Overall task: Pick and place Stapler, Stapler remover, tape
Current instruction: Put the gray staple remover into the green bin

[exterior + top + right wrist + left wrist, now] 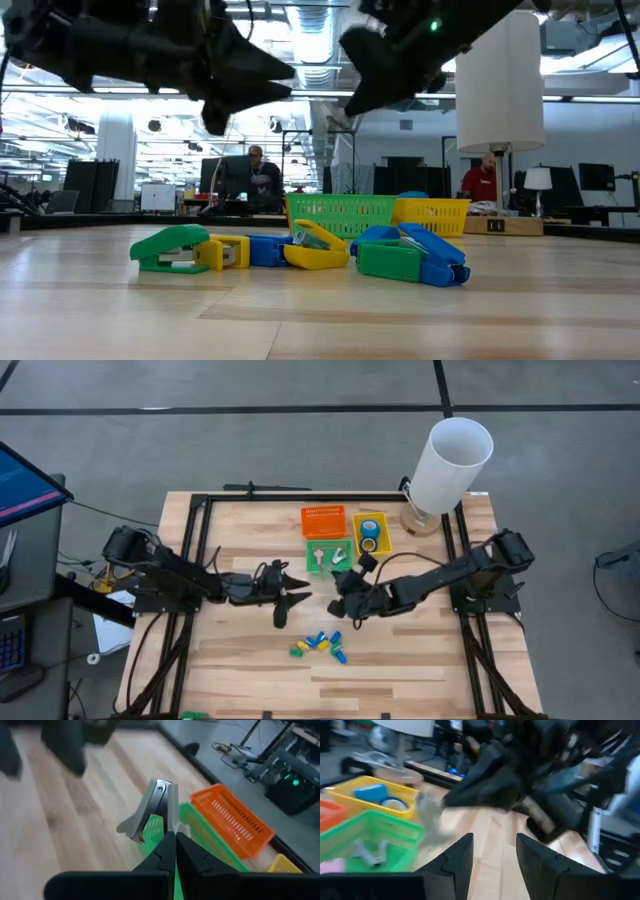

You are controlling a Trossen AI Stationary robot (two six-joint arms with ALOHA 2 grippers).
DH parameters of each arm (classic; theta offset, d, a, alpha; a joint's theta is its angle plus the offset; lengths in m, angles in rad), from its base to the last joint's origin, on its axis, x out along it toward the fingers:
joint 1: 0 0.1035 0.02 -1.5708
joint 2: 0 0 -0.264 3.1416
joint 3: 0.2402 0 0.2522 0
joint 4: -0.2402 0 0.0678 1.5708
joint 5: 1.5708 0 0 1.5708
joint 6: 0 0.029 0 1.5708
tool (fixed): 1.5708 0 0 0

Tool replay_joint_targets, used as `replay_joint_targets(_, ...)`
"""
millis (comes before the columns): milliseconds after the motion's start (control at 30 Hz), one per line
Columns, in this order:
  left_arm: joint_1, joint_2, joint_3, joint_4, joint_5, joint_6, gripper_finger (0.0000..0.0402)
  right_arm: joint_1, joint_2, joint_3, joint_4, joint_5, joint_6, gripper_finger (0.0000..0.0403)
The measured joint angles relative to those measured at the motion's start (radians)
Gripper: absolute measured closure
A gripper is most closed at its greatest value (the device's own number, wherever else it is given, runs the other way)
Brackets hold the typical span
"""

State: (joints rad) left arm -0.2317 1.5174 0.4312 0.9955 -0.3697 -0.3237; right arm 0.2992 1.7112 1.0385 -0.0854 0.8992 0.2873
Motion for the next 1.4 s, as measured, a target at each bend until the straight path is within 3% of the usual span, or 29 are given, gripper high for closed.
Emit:
replay_joint_targets(167, 0.047, 0.012, 0.009, -0.025, 0.203, -0.066, 0.0262, 0.023, 0.043, -0.002, 0.015, 0.027, -0.117, 0.0403)
replay_joint_targets(400, 0.100, 0.005, 0.007, -0.126, 0.295, -0.210, 0.0246, 0.074, 0.023, 0.002, 0.022, -0.036, -0.284, 0.0403)
replay_joint_targets(667, 0.114, 0.005, 0.007, -0.148, 0.297, -0.243, 0.0215, 0.100, -0.005, 0.023, -0.004, -0.201, -0.339, 0.0403)
replay_joint_targets(1067, 0.114, 0.005, 0.007, -0.124, 0.284, -0.235, 0.0205, 0.078, -0.006, 0.068, -0.130, -0.253, -0.236, 0.0403)
replay_joint_targets(1400, 0.113, 0.005, 0.013, -0.119, 0.285, -0.235, 0.0207, 0.069, -0.005, 0.068, -0.116, -0.275, -0.226, 0.0403)
